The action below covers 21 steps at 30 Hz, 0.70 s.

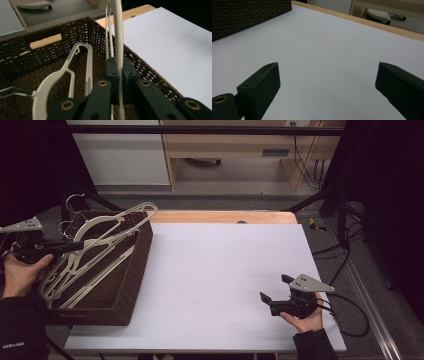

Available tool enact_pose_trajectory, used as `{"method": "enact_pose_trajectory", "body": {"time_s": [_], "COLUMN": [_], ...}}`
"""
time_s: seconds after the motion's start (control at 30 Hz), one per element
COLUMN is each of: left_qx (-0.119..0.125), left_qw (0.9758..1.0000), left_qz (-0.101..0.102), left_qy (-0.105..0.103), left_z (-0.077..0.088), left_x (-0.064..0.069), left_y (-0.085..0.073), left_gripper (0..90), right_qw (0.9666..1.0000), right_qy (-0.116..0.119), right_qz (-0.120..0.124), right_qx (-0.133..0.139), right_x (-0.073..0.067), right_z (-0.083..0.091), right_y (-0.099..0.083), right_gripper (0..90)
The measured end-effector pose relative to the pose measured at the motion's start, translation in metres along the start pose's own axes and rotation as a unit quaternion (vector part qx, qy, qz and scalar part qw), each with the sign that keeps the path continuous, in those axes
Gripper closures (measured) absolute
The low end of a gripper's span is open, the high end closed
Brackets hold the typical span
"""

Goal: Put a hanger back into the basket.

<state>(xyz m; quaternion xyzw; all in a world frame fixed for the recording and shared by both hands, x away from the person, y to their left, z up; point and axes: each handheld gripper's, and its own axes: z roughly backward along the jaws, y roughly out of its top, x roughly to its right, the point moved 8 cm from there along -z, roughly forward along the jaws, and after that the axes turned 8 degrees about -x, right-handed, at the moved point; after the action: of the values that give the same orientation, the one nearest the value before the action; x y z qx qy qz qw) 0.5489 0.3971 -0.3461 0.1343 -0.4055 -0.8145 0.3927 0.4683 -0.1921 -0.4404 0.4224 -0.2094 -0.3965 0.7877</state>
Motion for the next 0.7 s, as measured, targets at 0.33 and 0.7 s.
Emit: {"method": "enact_pose_trajectory", "body": {"time_s": [0.33,0.7], "left_qx": [-0.001,-0.035], "left_qw": [0.9996,0.9986], "left_qz": [0.021,0.033], "left_qy": [0.018,0.022], "left_z": [0.008,-0.001], "left_x": [-0.019,-0.022], "left_y": [-0.024,-0.043], "left_gripper": [86.4,86.5], "right_qw": [1.0000,1.0000], "right_qy": [-0.002,-0.002], "right_qz": [0.001,0.001], "right_qx": [-0.002,-0.004], "right_x": [0.000,0.000], "right_z": [-0.001,-0.002], "right_y": [0.000,-0.001], "right_gripper": [6.2,6.2]}}
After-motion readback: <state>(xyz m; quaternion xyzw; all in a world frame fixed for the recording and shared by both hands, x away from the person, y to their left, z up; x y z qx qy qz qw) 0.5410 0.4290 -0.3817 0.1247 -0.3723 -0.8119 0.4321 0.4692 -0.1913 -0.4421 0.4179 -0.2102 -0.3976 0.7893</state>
